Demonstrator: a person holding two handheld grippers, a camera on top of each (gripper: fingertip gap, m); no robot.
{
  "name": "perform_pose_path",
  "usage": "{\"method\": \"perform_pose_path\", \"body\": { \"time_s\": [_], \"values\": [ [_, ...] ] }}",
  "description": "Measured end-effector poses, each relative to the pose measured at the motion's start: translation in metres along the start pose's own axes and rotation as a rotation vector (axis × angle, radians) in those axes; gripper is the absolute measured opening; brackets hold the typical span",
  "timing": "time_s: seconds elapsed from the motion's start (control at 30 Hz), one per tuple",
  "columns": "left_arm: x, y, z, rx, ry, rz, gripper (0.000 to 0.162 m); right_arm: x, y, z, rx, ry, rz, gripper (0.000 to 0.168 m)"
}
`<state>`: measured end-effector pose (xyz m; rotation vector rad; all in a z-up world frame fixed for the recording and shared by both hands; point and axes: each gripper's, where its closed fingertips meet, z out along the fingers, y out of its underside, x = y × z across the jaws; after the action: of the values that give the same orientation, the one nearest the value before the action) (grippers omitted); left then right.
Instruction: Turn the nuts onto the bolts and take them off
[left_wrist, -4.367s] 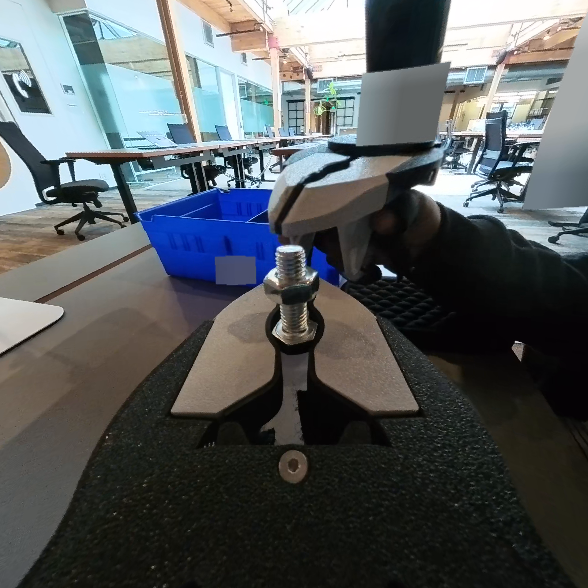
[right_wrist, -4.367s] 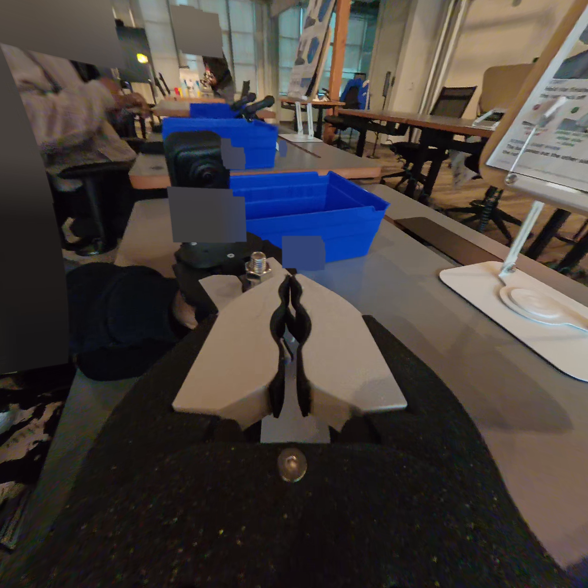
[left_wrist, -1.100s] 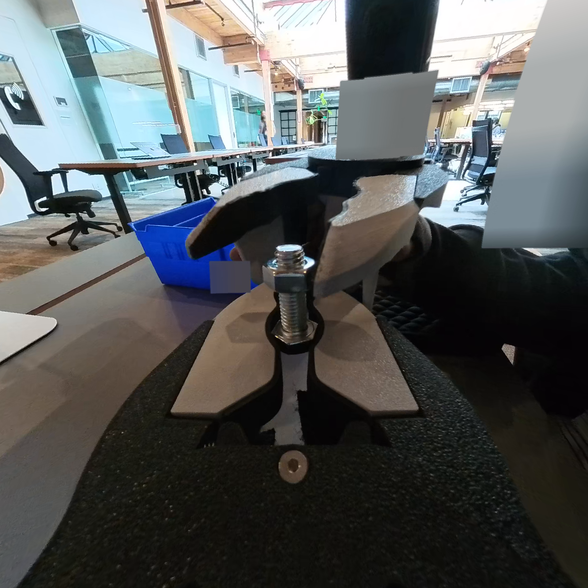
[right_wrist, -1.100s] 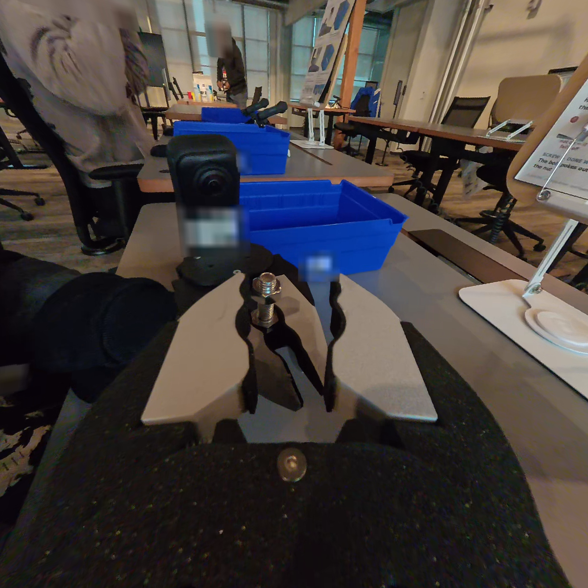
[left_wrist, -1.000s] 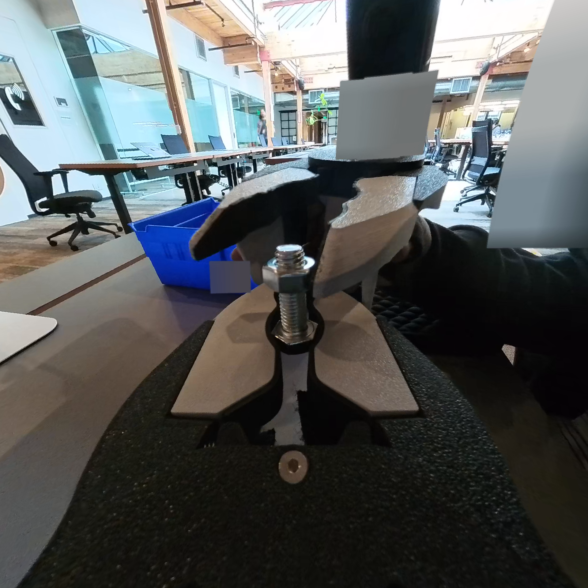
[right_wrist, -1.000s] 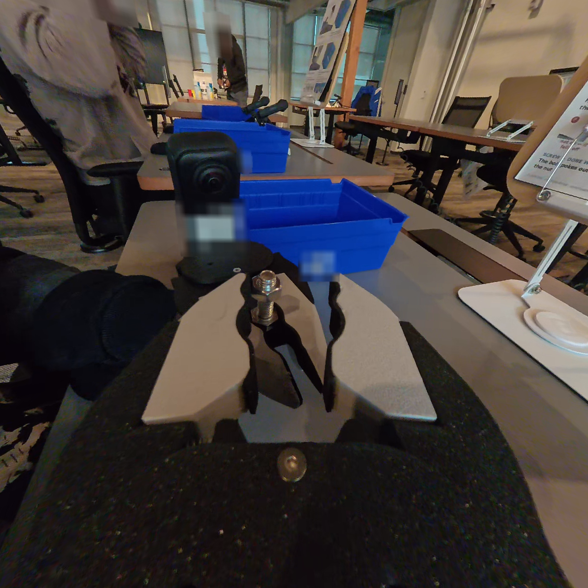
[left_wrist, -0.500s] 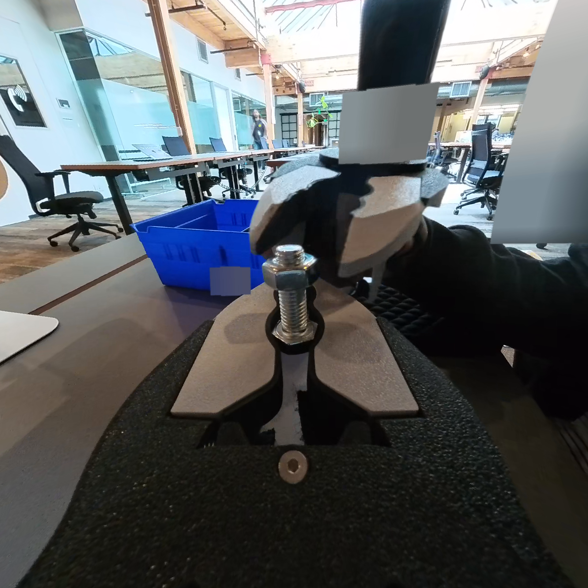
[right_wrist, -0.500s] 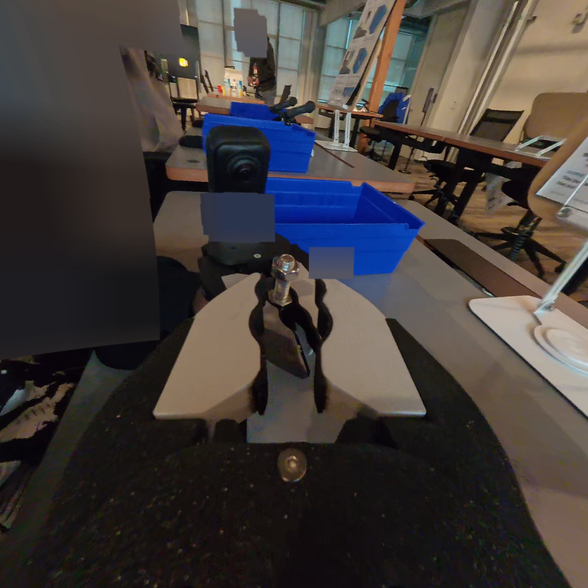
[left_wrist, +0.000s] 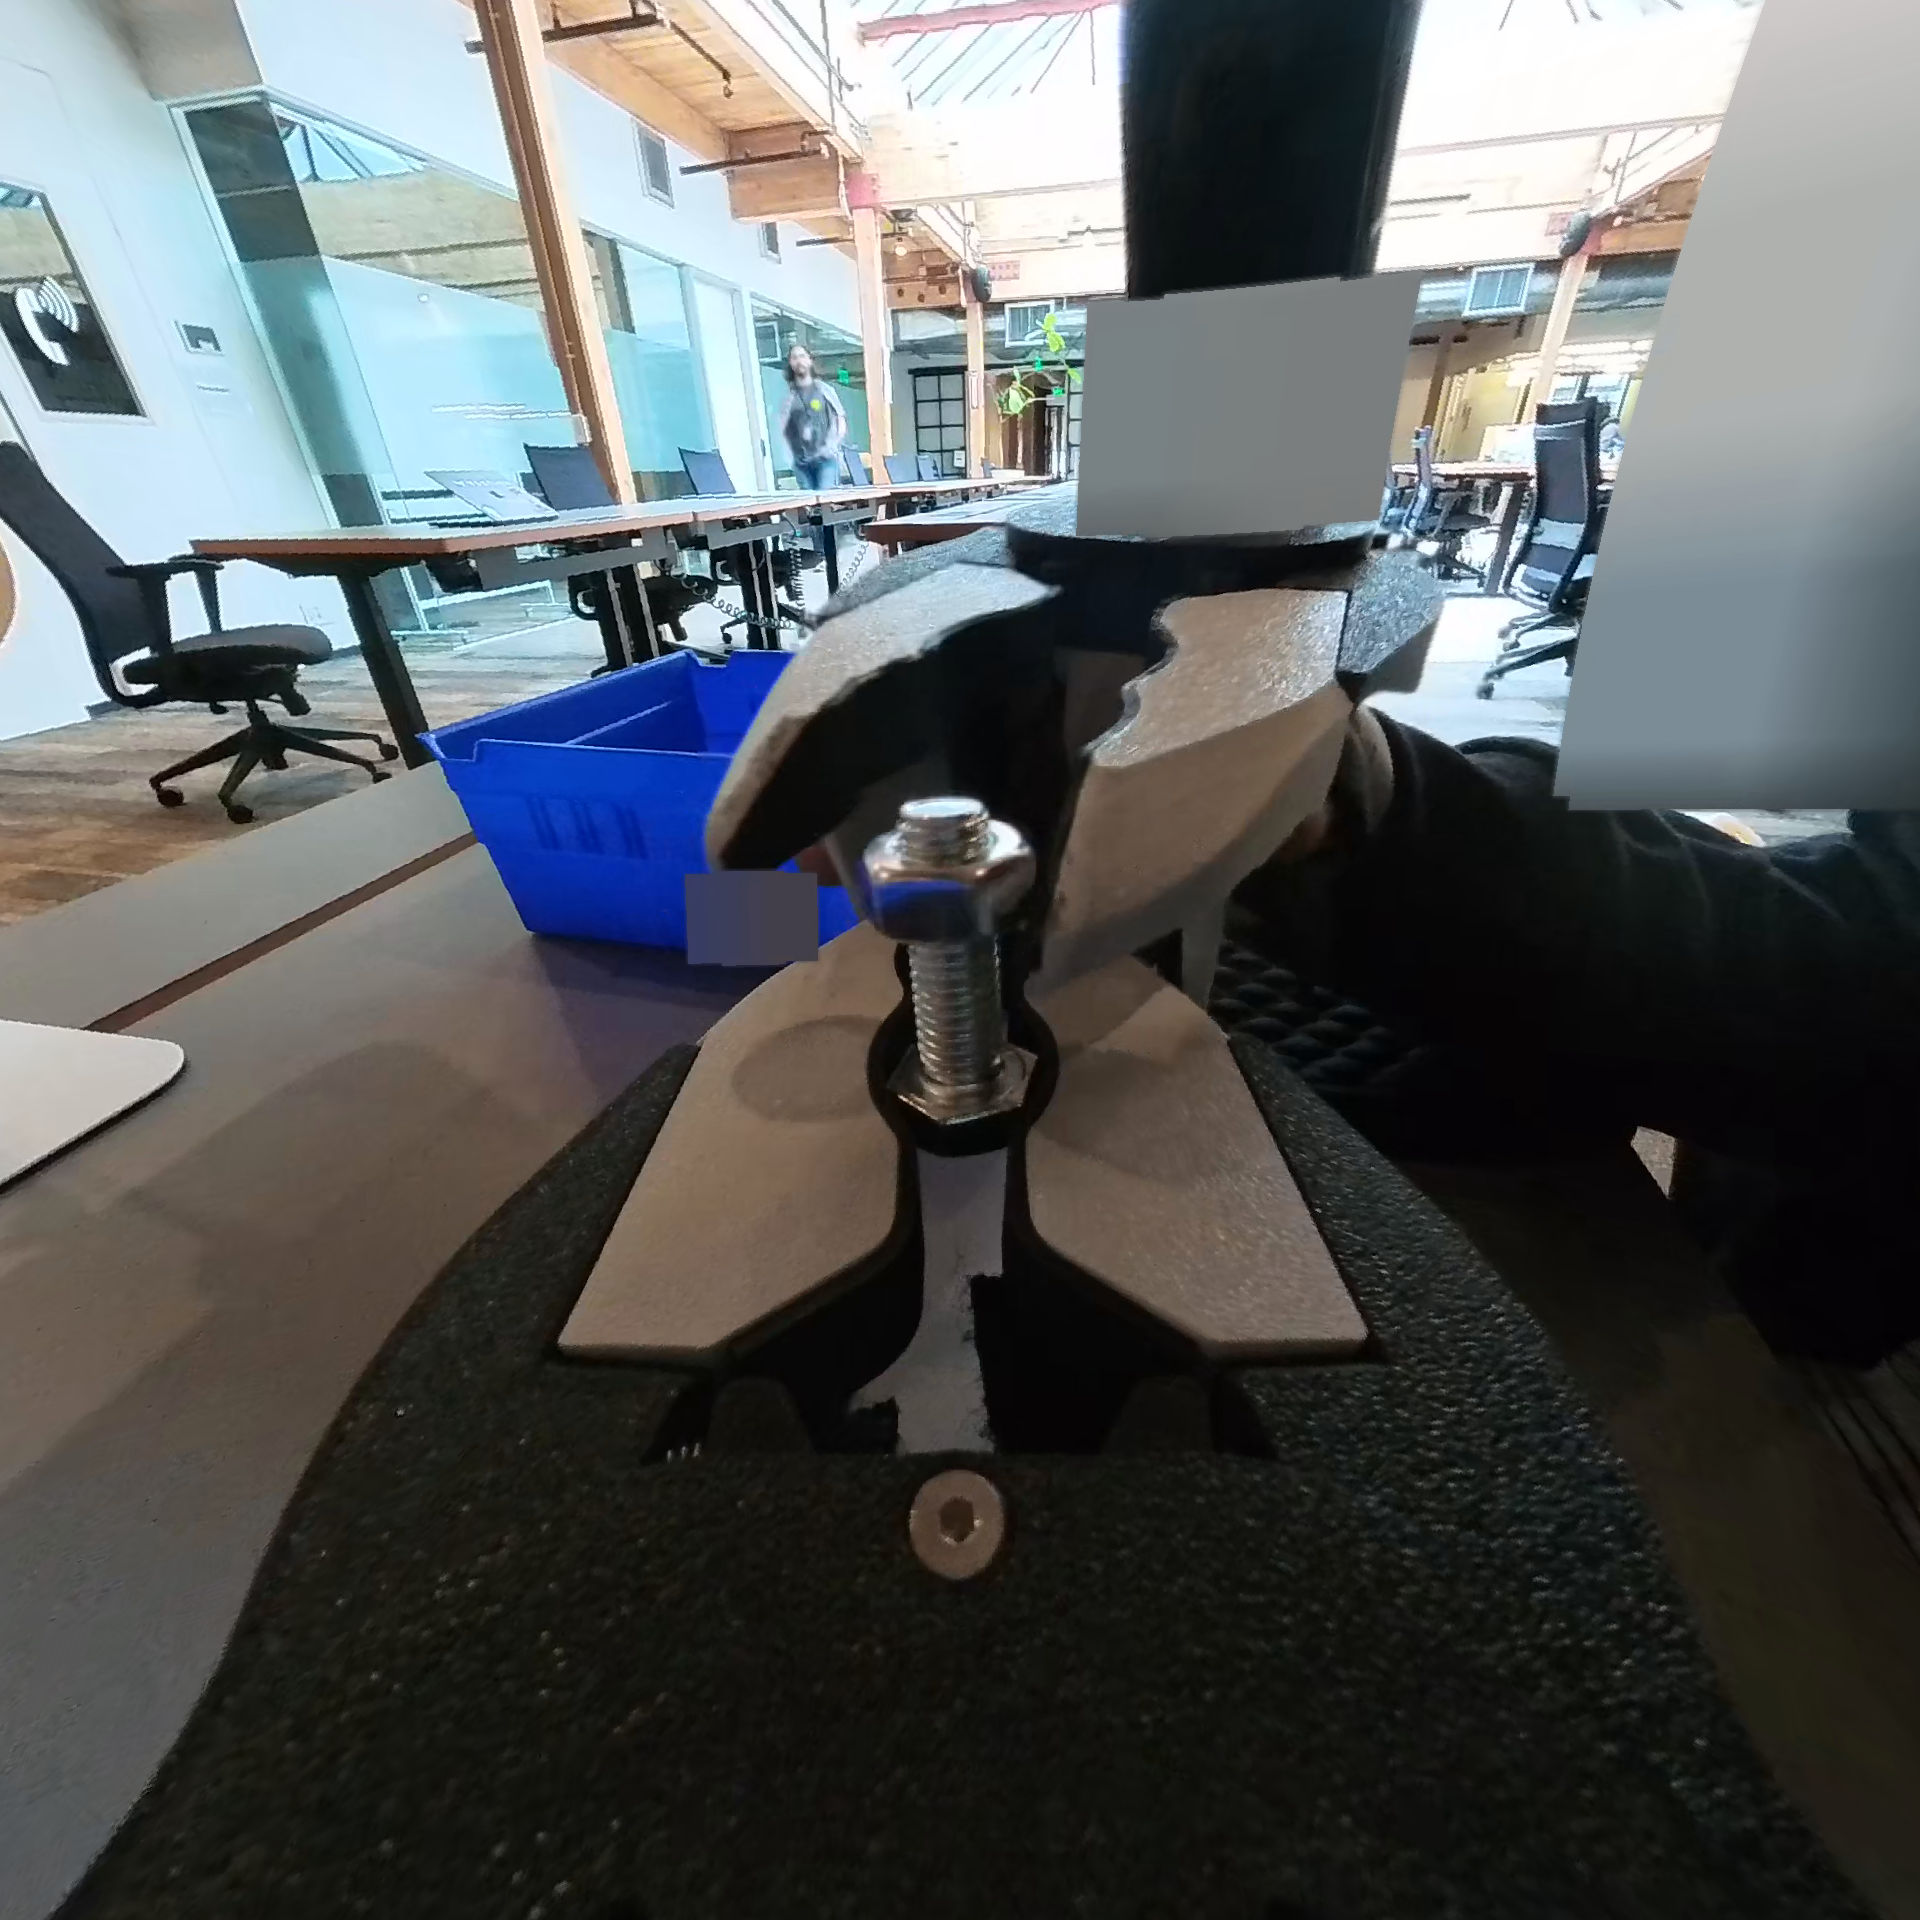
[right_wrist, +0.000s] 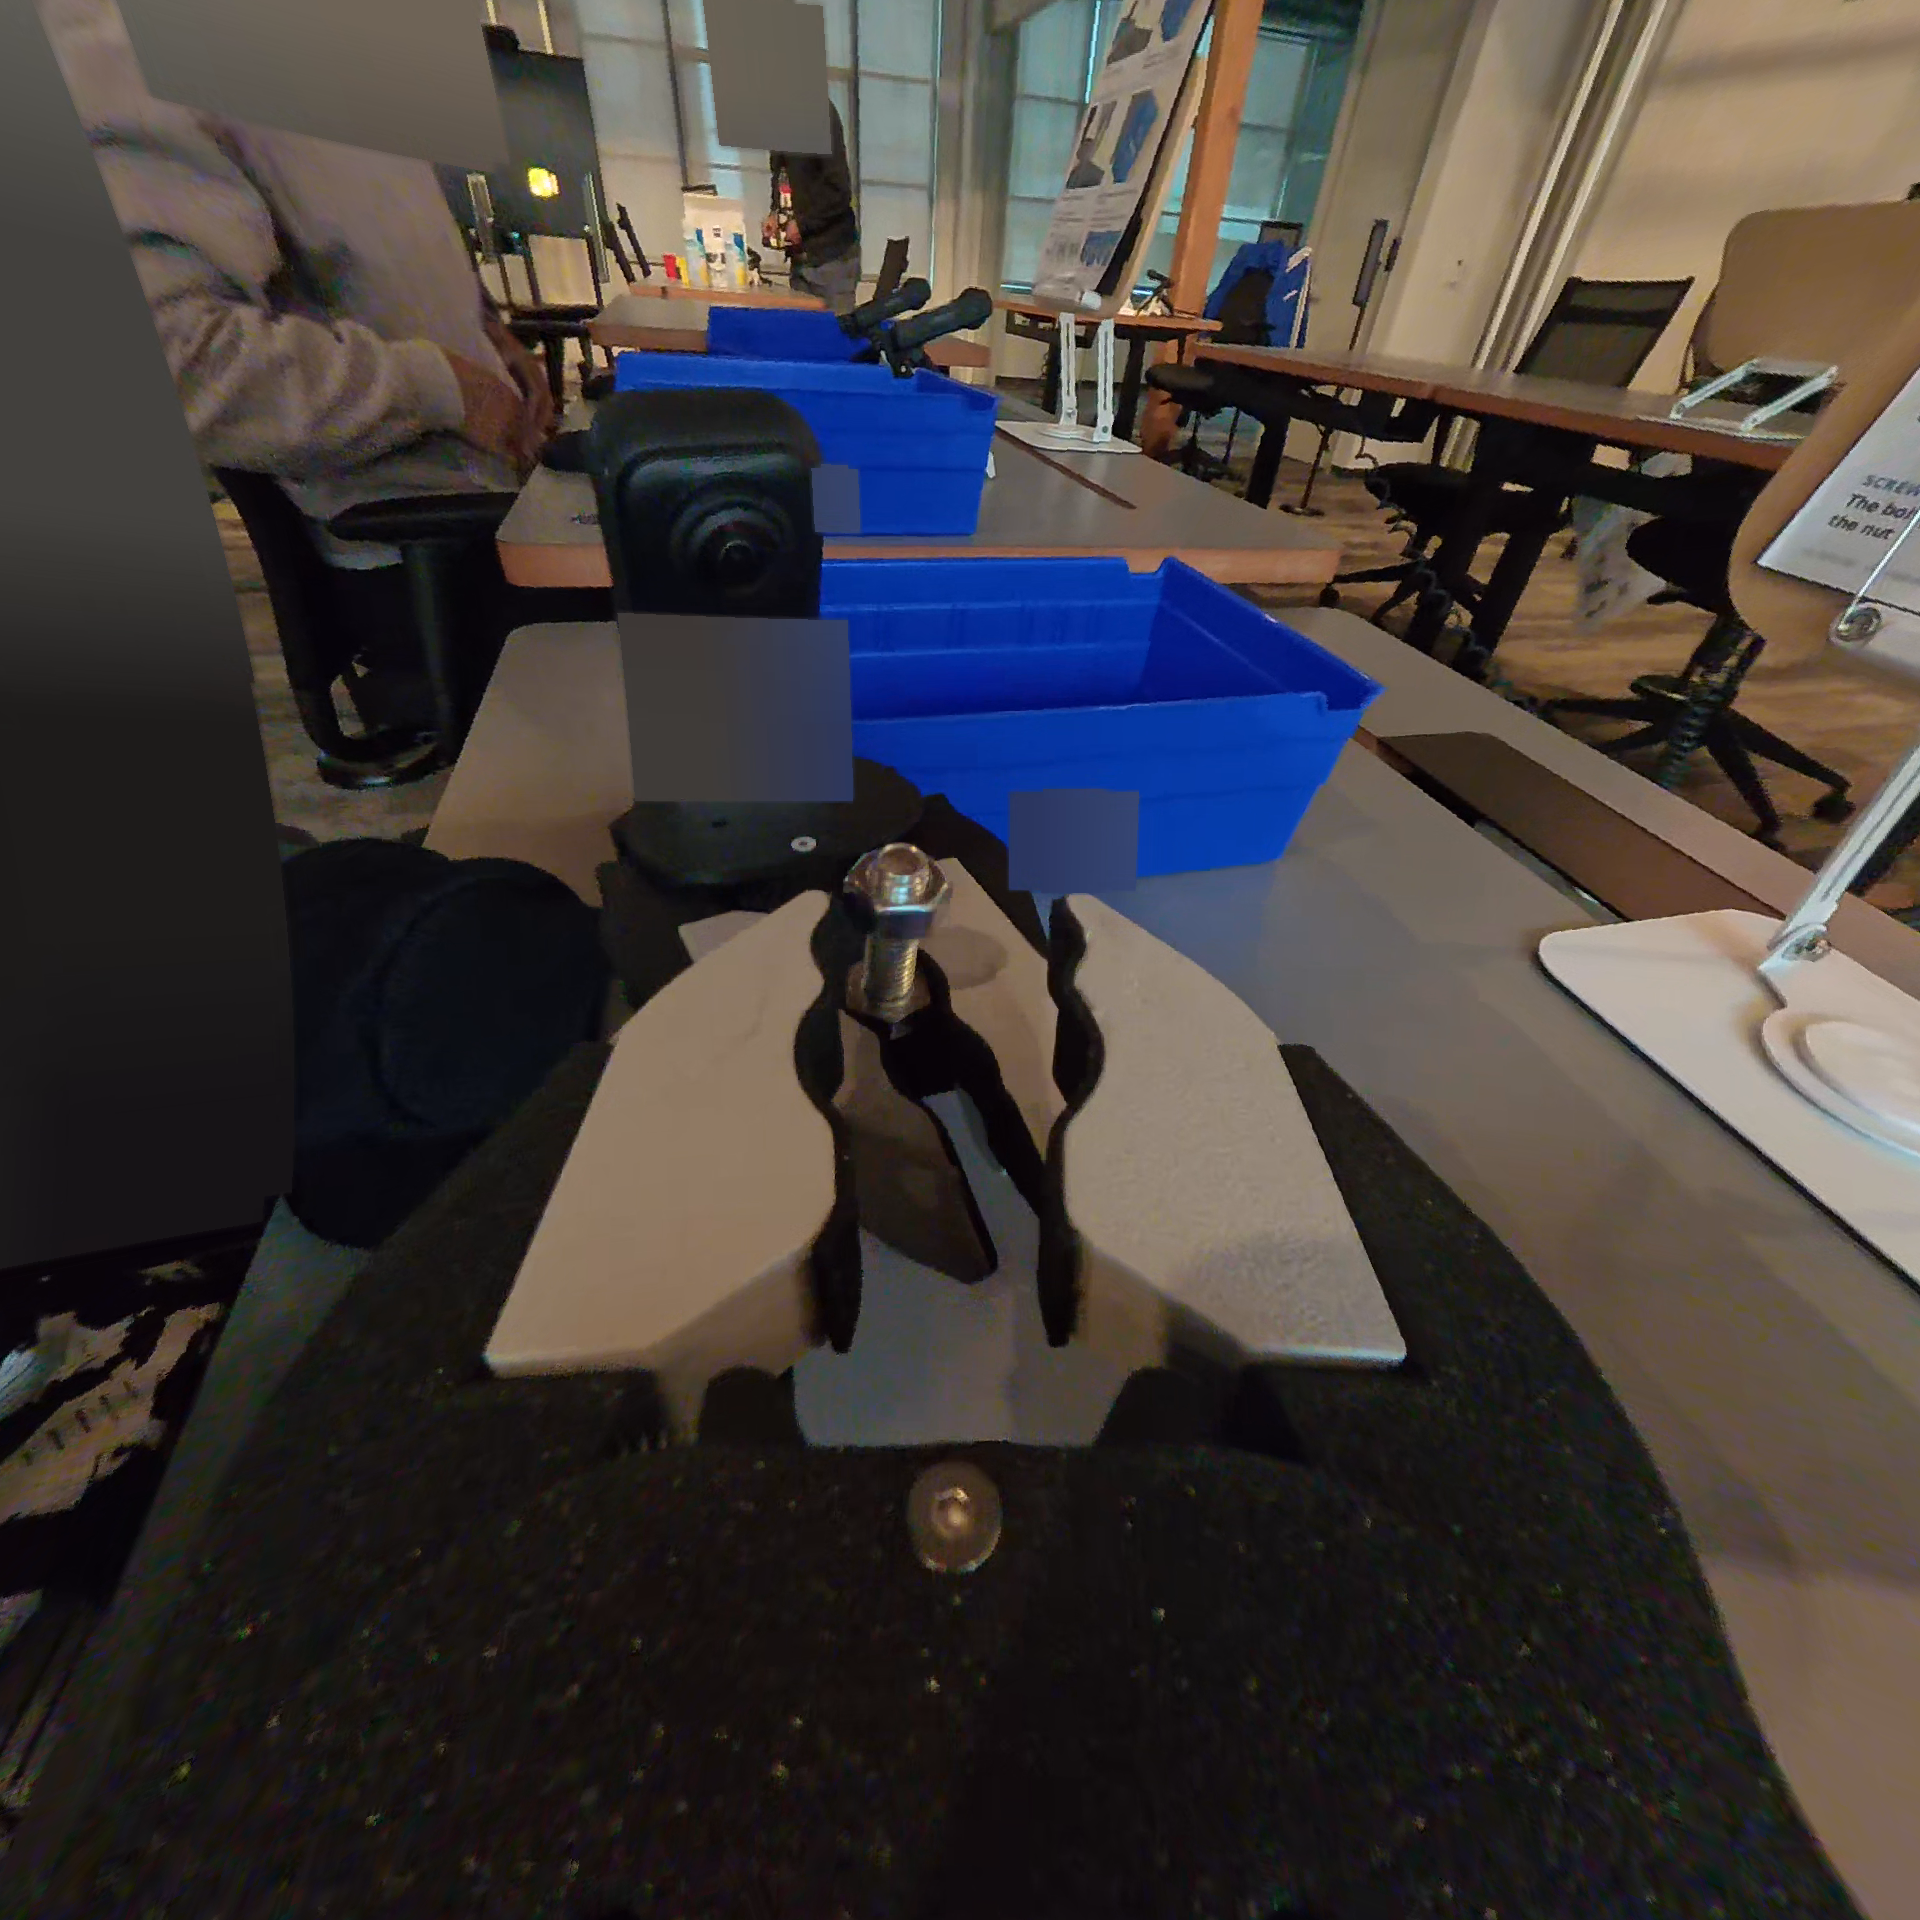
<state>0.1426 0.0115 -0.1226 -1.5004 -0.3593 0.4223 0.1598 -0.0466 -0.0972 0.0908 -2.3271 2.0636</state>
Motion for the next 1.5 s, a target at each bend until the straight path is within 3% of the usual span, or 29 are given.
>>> {"method": "perform_pose_path", "body": {
  "time_s": [0.07,0.1,0.13,0.3,0.47,0.63,0.93,1.0,1.13,1.2,1.33,1.5],
  "values": [
    [-0.001,-0.001,-0.001,0.007,-0.002,-0.005,0.012,0.004,0.003,-0.008,-0.007,0.011,0.002,0.026],
    [-0.001,-0.002,-0.002,0.012,-0.002,-0.006,0.012,0.01,0.004,-0.014,-0.008,0.042,-0.003,0.006],
    [-0.001,-0.002,-0.002,0.012,-0.002,-0.004,0.012,0.014,0.003,-0.02,0.007,0.057,-0.001,0.0],
    [0.0,-0.001,0.0,0.004,0.002,0.0,0.012,0.009,-0.004,-0.023,0.053,0.015,0.015,0.0],
    [0.0,0.0,0.0,0.002,0.003,-0.001,0.012,-0.007,-0.011,-0.007,0.079,-0.054,0.03,0.042],
    [0.001,0.001,0.001,-0.004,0.008,0.003,0.012,-0.007,-0.008,0.005,0.05,-0.03,0.018,0.049],
    [-0.001,0.0,0.0,0.003,0.0,-0.006,0.012,0.0,-0.002,-0.008,0.022,-0.019,0.005,0.027],
    [0.0,-0.002,-0.002,0.014,0.002,-0.005,0.012,0.014,-0.001,-0.021,0.03,0.058,-0.007,0.0],
    [0.001,-0.001,0.0,0.007,0.009,-0.002,0.012,0.016,-0.009,-0.03,0.097,0.037,0.039,0.0],
    [0.001,0.0,0.0,0.002,0.009,-0.001,0.012,0.01,-0.011,-0.025,0.101,0.01,0.022,0.008],
    [0.001,0.001,0.001,-0.002,0.011,-0.004,0.012,-0.008,-0.01,-0.008,0.072,-0.073,0.031,0.045],
    [0.003,0.002,0.002,-0.009,0.016,0.005,0.012,-0.012,-0.01,0.004,0.057,-0.078,0.04,0.049]
  ]
}}
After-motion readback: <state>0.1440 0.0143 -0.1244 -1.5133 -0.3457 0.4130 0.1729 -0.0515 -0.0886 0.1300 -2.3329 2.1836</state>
